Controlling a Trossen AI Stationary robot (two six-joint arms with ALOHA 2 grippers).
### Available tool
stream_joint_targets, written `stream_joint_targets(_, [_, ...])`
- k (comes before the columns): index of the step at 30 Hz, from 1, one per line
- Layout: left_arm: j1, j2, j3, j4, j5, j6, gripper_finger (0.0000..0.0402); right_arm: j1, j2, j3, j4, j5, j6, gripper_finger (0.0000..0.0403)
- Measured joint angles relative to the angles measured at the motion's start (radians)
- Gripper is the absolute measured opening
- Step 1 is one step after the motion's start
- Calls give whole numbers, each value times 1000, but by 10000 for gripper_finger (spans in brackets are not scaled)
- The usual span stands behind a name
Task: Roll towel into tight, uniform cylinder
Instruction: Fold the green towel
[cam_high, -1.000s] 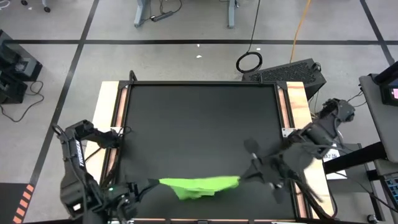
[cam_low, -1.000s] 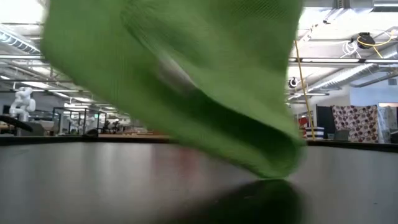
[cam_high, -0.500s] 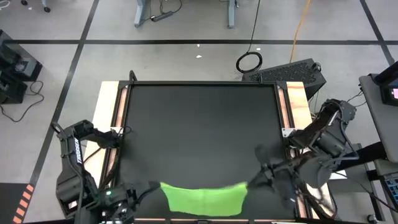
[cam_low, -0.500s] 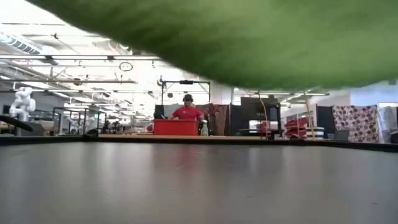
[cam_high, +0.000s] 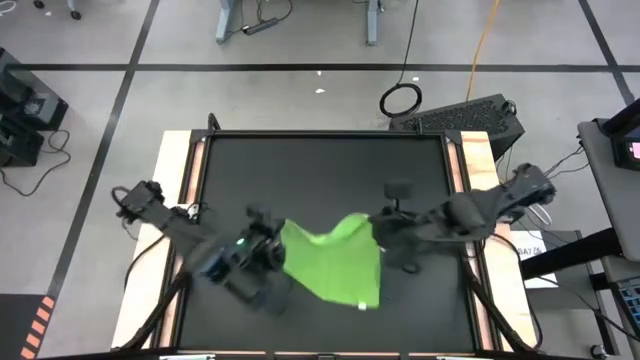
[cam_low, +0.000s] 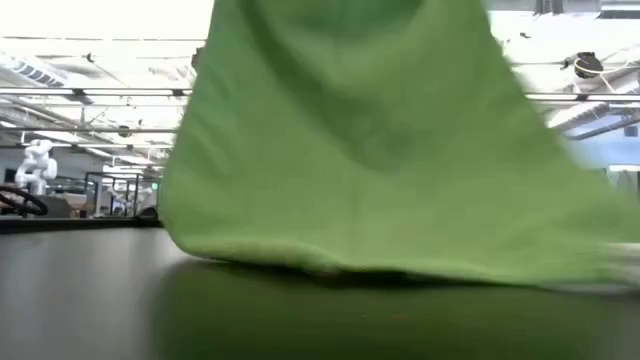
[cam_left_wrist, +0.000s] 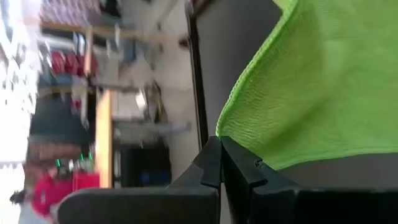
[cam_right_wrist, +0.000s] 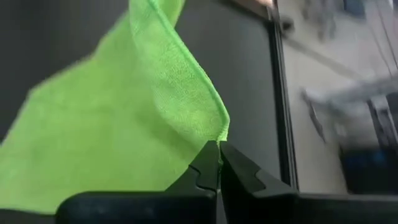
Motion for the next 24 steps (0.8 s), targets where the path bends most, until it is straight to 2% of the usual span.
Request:
stream_joint_targets(7, [195, 4, -195, 49, 60, 6, 6, -149, 125, -27, -99, -1, 24, 0])
stream_joint_targets(13, [322, 5, -346, 188, 112, 28, 20, -256, 184, -148, -50, 10, 1, 0])
stream_joint_targets(16, [369, 5, -413, 304, 116, 81, 61, -305, 188, -251, 24, 118, 0, 5])
stream_joint_targets(19, [408, 5, -458, 392, 104, 102, 118, -352, 185, -346, 44, 246, 29, 30])
stream_joint_targets(24, [452, 4, -488, 373, 80, 19, 210, -404, 149, -462, 44, 306, 170, 98])
